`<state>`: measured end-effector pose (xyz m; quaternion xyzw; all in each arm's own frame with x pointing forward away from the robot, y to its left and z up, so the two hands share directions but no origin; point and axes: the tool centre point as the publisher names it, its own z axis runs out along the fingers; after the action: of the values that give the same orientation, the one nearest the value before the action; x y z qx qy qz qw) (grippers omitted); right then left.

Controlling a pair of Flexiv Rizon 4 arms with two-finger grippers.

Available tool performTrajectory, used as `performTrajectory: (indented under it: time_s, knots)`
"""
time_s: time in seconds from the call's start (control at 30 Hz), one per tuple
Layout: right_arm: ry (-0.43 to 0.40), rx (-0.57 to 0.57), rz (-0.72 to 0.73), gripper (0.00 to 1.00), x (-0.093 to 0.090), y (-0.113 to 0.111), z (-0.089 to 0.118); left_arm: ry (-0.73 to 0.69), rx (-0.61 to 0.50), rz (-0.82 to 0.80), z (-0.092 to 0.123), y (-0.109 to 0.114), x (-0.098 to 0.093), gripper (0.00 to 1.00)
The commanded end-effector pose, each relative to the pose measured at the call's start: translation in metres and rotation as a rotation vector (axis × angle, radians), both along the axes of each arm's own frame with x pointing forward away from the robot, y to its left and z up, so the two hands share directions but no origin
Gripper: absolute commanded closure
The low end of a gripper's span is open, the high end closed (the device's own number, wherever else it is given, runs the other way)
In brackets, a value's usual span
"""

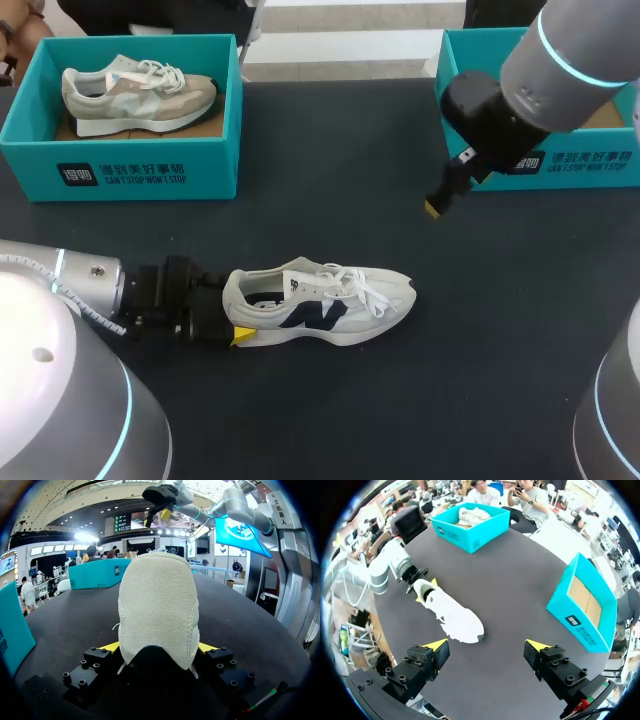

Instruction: Take the shoe out of the shoebox, open the shoe tongue, remove and reinsert the insole, then place the shoe into the shoebox

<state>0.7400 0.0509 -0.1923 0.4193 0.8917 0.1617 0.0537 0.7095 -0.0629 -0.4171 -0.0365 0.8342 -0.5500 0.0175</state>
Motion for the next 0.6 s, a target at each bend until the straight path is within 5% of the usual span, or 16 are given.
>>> performTrajectory:
  time_s: [0.03,0.23,0.6]
  knots:
    - [0.011,0.018,-0.343,0.00,-0.005,0.002,-0.001,0.002,0.005,0.001,-0.003,0.001,0.000,1.00]
    - [-0.075,-0.003,-0.387,0.00,0.008,0.032,-0.008,0.002,0.005,0.001,-0.003,0.001,0.000,1.00]
    - [-0.016,-0.035,-0.472,0.00,0.013,0.111,-0.028,0.002,0.005,0.001,-0.003,0.001,0.000,1.00]
